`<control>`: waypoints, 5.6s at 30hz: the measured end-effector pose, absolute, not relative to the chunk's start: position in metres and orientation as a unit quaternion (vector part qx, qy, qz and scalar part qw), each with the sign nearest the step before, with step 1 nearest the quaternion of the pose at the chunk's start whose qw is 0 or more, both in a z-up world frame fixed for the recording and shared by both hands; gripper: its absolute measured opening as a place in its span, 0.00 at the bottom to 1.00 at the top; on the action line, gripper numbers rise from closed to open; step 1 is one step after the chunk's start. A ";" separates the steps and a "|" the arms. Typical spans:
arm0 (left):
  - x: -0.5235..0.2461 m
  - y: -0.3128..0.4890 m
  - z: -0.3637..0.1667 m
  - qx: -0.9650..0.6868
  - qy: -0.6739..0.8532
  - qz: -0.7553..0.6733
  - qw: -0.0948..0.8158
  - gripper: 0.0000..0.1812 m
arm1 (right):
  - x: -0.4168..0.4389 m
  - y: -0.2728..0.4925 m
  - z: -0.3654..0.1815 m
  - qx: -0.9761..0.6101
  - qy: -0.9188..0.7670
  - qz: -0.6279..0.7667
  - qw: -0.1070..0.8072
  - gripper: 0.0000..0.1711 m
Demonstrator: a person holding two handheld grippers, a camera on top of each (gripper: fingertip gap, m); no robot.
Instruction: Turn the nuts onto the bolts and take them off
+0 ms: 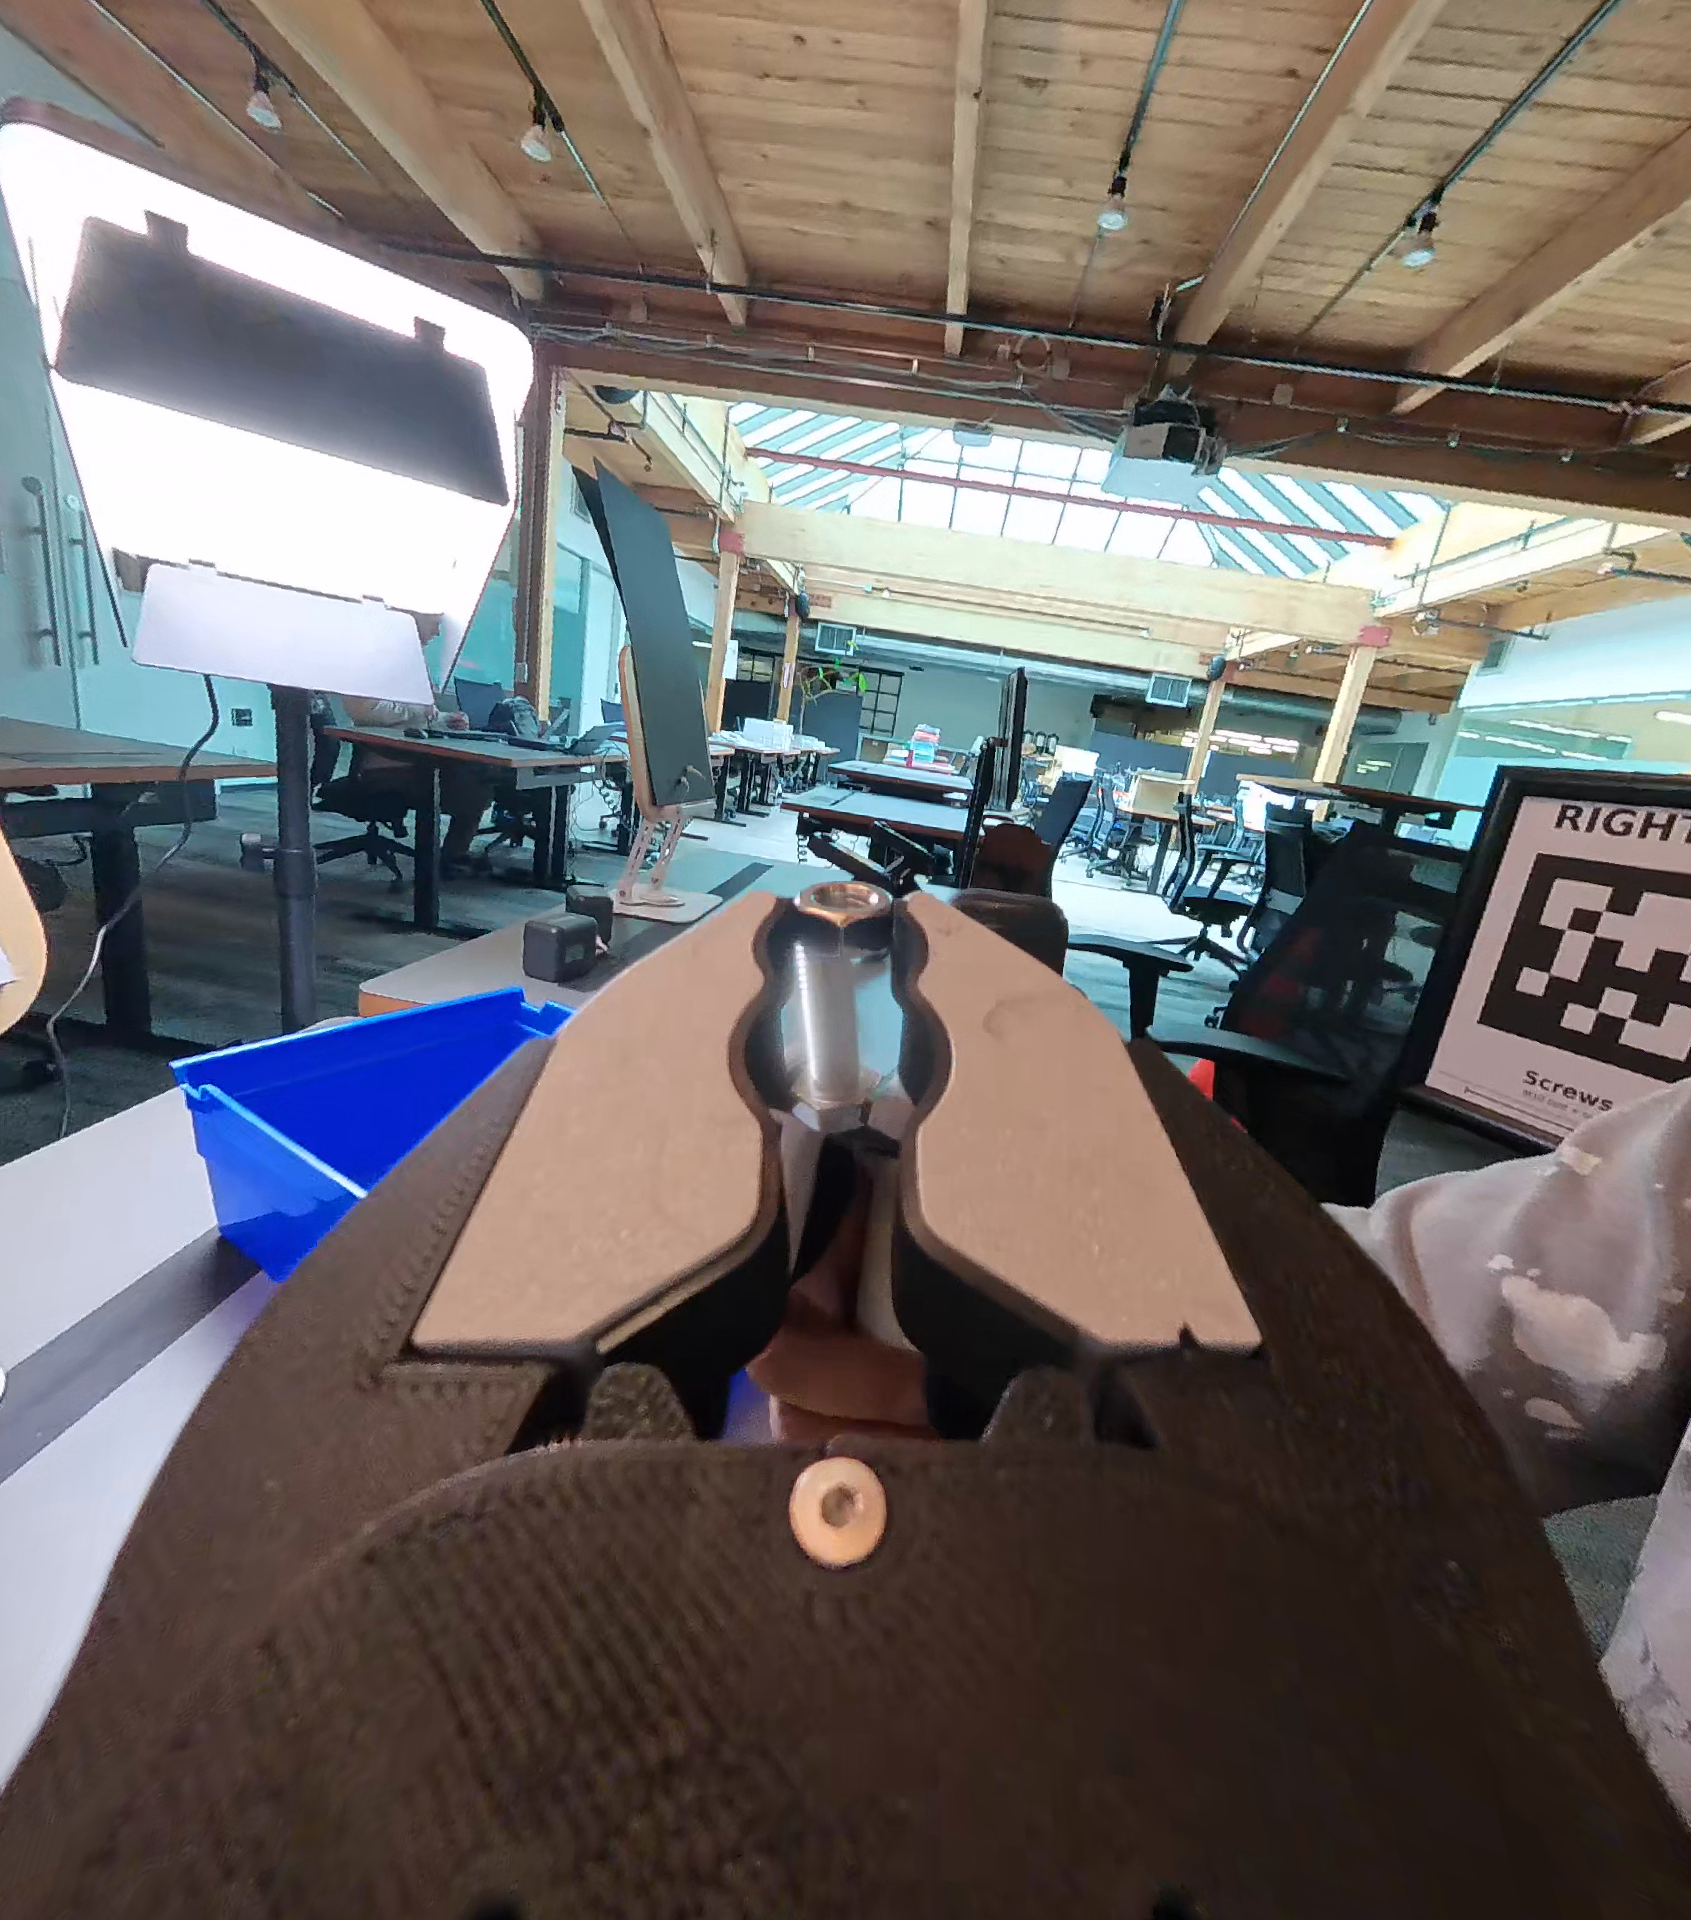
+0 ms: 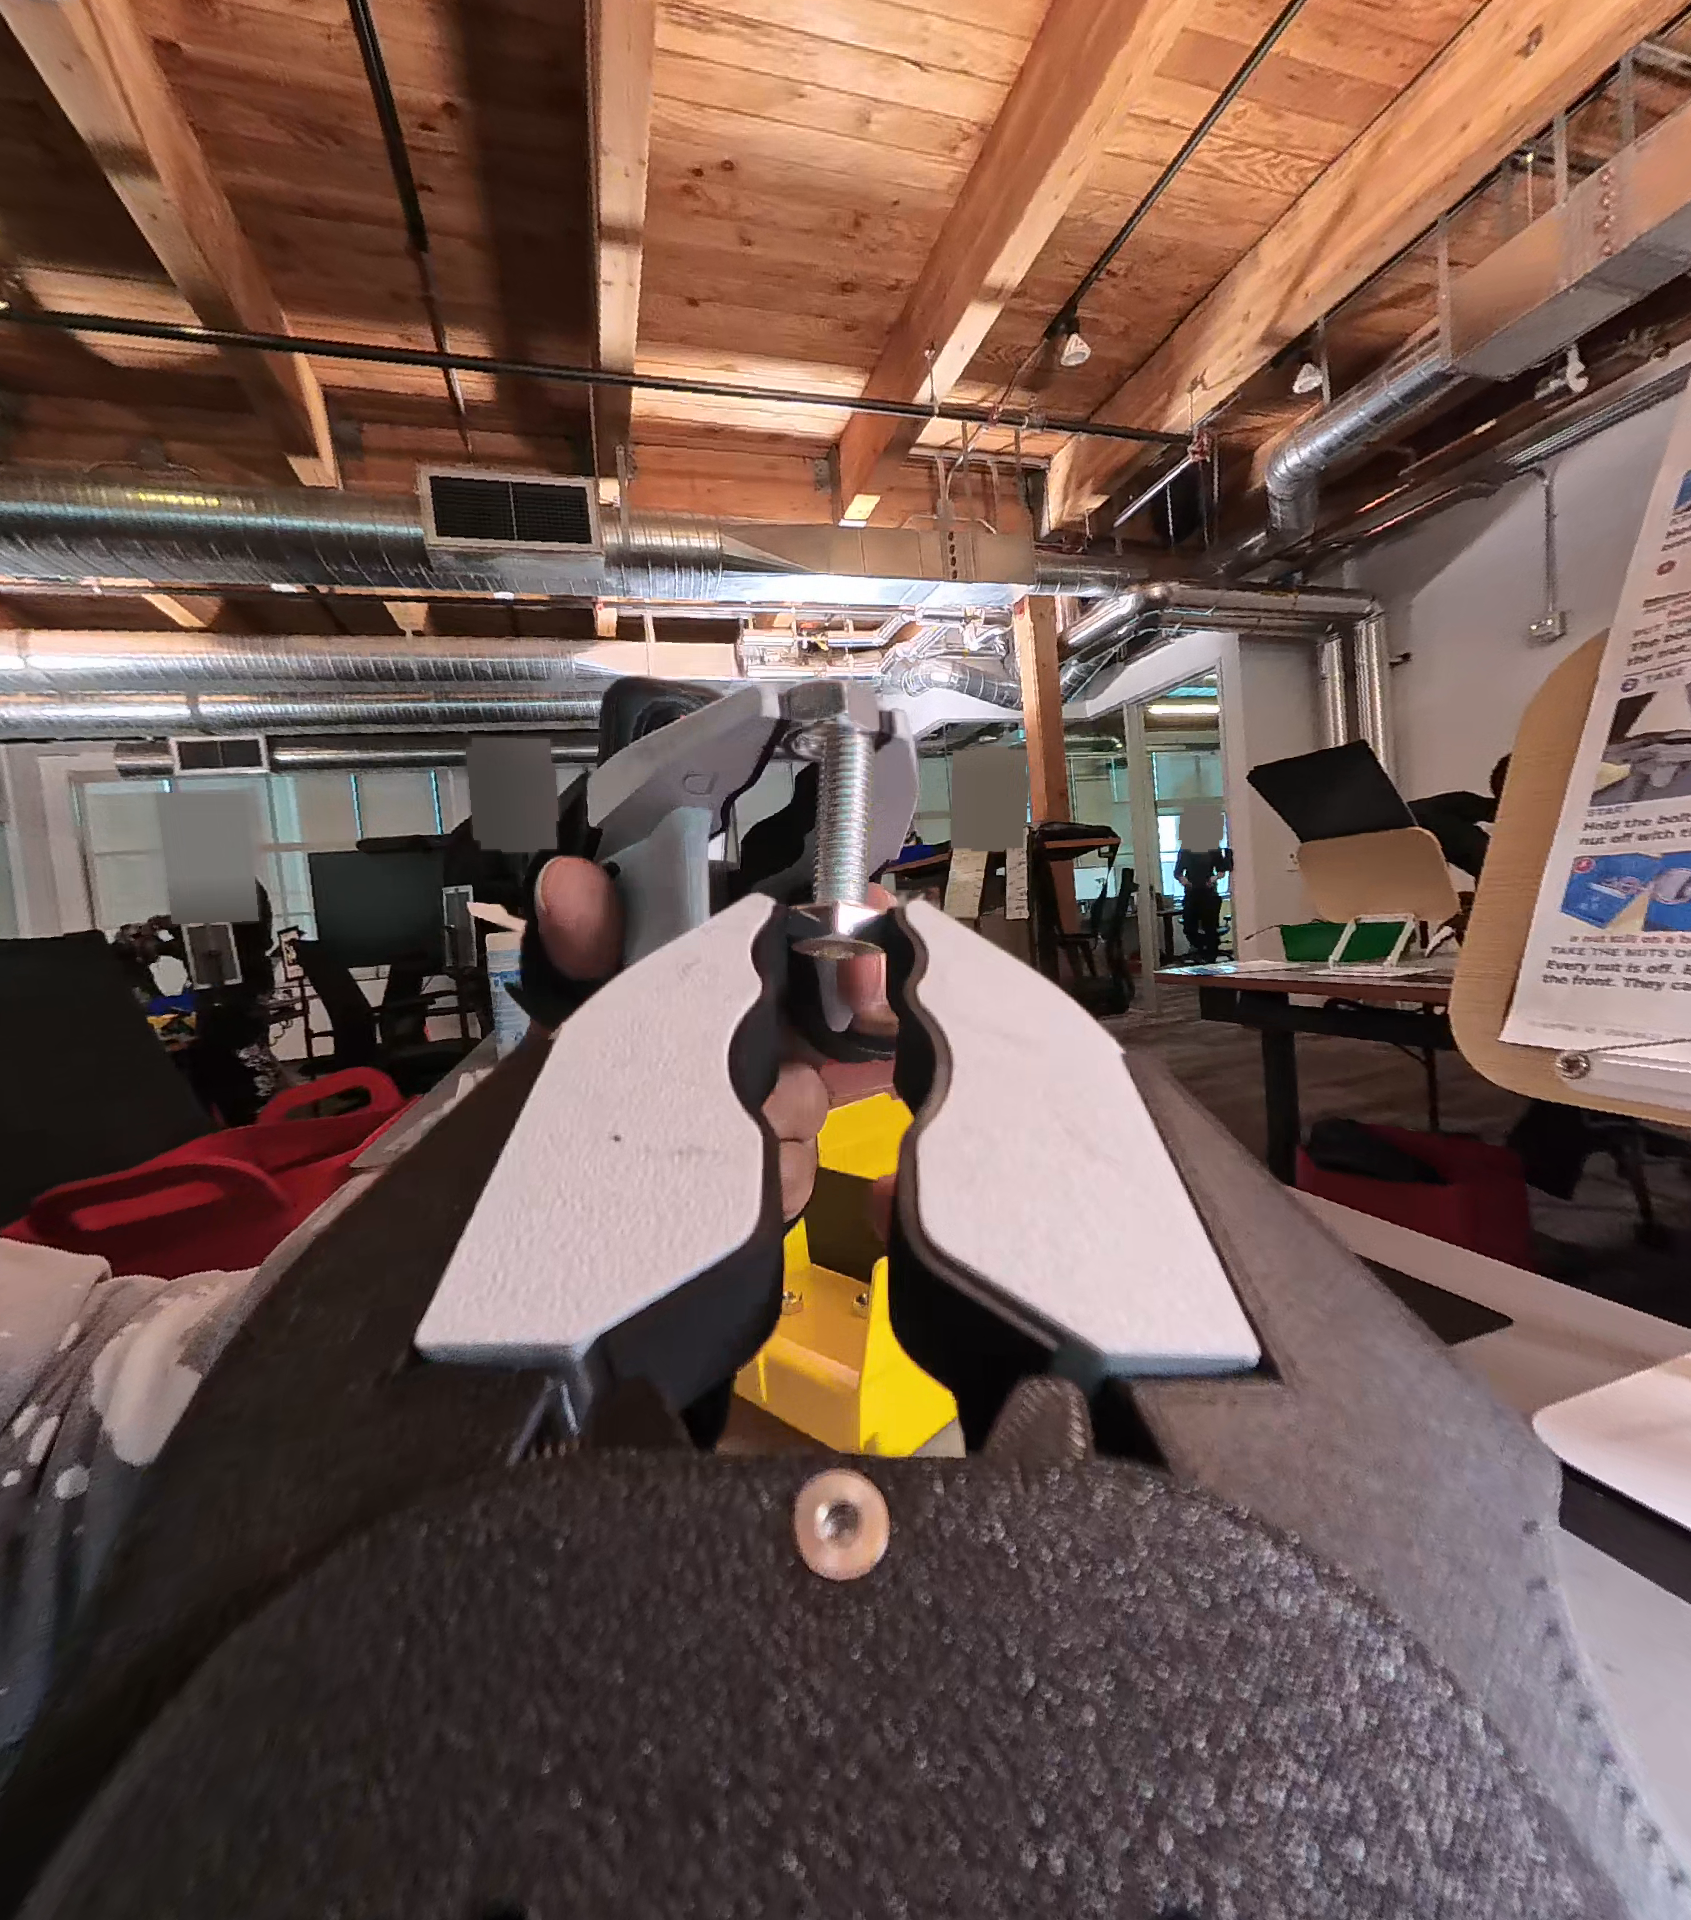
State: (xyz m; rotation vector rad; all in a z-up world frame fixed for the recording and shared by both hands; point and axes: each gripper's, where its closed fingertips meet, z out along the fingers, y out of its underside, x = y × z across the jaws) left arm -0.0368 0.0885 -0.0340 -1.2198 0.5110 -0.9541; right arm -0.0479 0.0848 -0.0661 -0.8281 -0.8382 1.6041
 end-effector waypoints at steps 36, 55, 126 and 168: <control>-0.040 0.084 -0.052 -0.620 0.310 -0.361 0.624 0.10 | -0.062 0.077 -0.085 -0.377 -0.456 0.600 0.539 0.10; -0.034 0.064 -0.043 -0.565 0.339 -0.439 0.610 0.10 | -0.053 0.057 -0.075 -0.311 -0.438 0.685 0.492 0.10; -0.041 0.082 -0.054 -0.598 0.321 -0.378 0.630 0.12 | -0.060 0.073 -0.088 -0.355 -0.444 0.648 0.507 0.10; -0.063 0.071 -0.062 -0.587 0.362 -0.395 0.607 0.06 | -0.055 0.048 -0.086 -0.303 -0.478 0.685 0.458 0.10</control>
